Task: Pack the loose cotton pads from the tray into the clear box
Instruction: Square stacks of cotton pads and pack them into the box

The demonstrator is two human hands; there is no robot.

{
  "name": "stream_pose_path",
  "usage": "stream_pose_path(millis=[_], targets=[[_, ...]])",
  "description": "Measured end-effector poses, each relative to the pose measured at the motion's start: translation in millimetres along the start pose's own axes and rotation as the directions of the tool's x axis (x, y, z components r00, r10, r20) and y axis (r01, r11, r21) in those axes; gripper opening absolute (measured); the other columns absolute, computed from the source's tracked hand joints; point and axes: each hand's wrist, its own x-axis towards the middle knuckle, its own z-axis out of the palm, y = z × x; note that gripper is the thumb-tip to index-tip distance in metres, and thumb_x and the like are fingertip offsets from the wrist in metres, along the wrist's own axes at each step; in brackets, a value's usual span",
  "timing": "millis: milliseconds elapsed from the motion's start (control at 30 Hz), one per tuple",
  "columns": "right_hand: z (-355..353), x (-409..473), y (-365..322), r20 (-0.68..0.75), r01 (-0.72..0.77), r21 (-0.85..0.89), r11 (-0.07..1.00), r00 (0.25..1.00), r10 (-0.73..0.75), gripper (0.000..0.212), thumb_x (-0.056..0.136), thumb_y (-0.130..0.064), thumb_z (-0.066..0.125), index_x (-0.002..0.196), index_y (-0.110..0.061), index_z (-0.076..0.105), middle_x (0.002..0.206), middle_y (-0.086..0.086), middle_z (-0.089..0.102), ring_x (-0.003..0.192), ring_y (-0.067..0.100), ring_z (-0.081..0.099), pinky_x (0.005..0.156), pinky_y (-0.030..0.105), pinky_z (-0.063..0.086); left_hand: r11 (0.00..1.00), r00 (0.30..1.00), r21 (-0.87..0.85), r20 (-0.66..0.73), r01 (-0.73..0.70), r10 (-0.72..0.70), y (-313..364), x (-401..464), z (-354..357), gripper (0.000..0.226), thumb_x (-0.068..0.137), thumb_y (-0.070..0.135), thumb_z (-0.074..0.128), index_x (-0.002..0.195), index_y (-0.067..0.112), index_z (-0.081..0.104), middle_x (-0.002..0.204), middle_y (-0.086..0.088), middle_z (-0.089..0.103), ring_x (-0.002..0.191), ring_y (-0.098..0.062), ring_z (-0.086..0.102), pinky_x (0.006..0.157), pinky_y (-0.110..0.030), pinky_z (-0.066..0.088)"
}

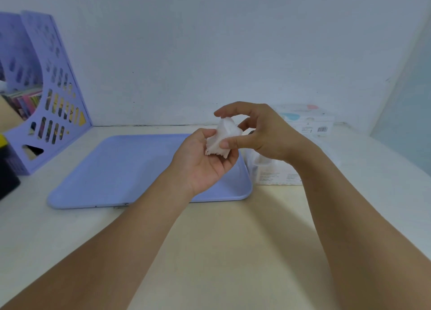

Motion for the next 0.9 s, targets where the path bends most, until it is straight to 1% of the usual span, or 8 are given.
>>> stream_pose_path(millis=[133,233,400,533,600,667,767,900], targets=[[2.8,1.8,6.4,-0.019,0.004,0.066,0.998,1.000,-0.003,0.041,0.084,-0.008,0.080,0.123,-0.009,0.068,0.109,-0.004,0.070,0.068,0.000,0.062,0.066,0.013,0.050,0.999,0.999,0.032,0.046,-0.015,0.014,-1.6,-1.8,2.1,0.043,0.081,0.017,0.059,0.120,-0.001,0.062,0.105,-0.018,0.069,0.080,-0.025,0.065,0.078,-0.032,0.054],[4.7,3.6,7.8,-0.021,-0.030,0.112,0.993,0.999,0.033,0.042,0.089,-0.011,0.075,0.130,-0.013,0.065,0.110,0.001,0.072,0.066,0.005,0.059,0.060,0.019,0.049,0.998,0.998,0.050,0.051,-0.049,0.046,-1.9,-0.4,2.2,0.038,0.095,0.025,0.057,0.124,0.002,0.062,0.102,-0.015,0.071,0.079,-0.023,0.067,0.078,-0.029,0.054],[11.7,3.7,5.9,-0.045,-0.062,0.083,0.995,0.997,0.066,0.028,0.102,-0.026,0.059,0.129,-0.021,0.067,0.100,-0.012,0.073,0.078,0.021,0.062,0.061,0.032,0.052,0.962,0.977,0.184,-0.027,-0.203,0.211,-12.2,5.2,7.4,0.037,0.106,0.035,0.047,0.122,0.005,0.062,0.091,-0.008,0.068,0.062,-0.013,0.063,0.058,-0.024,0.054],[9.5,3.0,1.5,-0.044,-0.145,0.126,0.981,0.988,0.151,0.032,0.105,-0.023,0.052,0.136,-0.020,0.061,0.106,-0.003,0.072,0.087,0.007,0.067,0.069,0.032,0.058,0.913,0.934,0.288,-0.125,-0.288,0.334,-19.3,10.2,7.4,0.037,0.107,0.034,0.047,0.134,0.009,0.052,0.095,-0.010,0.059,0.060,-0.014,0.051,0.057,-0.025,0.050],[7.0,3.2,-1.9,-0.049,-0.194,0.203,0.960,0.977,0.208,0.033,0.104,-0.028,0.053,0.136,-0.020,0.061,0.104,-0.002,0.071,0.088,0.009,0.067,0.071,0.031,0.060,0.890,0.914,0.331,-0.149,-0.314,0.378,-20.7,11.3,6.9,0.038,0.107,0.036,0.045,0.135,0.011,0.050,0.098,-0.009,0.059,0.065,-0.015,0.051,0.061,-0.027,0.050],[6.2,3.4,-4.7,-0.057,-0.213,0.239,0.947,0.971,0.233,0.033,0.100,-0.037,0.059,0.129,-0.021,0.063,0.109,-0.001,0.070,0.093,0.015,0.068,0.074,0.034,0.061,0.854,0.886,0.390,-0.166,-0.344,0.433,-21.9,12.0,6.6,0.038,0.107,0.038,0.043,0.135,0.013,0.048,0.105,-0.009,0.059,0.071,-0.016,0.052,0.066,-0.029,0.050],[5.6,3.8,-5.1,-0.201,-0.170,0.143,0.975,0.960,0.197,0.032,0.087,-0.038,0.077,0.104,-0.013,0.064,0.114,0.002,0.068,0.093,0.025,0.070,0.072,0.038,0.064,0.799,0.830,0.446,-0.187,-0.404,0.525,-21.1,12.3,6.3,0.026,0.107,0.038,0.042,0.126,0.021,0.047,0.120,-0.008,0.059,0.079,-0.016,0.057,0.072,-0.029,0.051],[7.4,2.7,-2.6,-0.151,-0.191,0.065,0.979,0.968,0.199,0.031,0.079,-0.031,0.086,0.084,-0.006,0.069,0.092,0.006,0.074,0.080,0.023,0.072,0.072,0.036,0.063,0.762,0.797,0.441,-0.154,-0.474,0.584,-19.6,11.6,7.1,0.012,0.105,0.033,0.048,0.113,0.025,0.044,0.126,-0.005,0.058,0.092,-0.016,0.065,0.073,-0.025,0.053]])
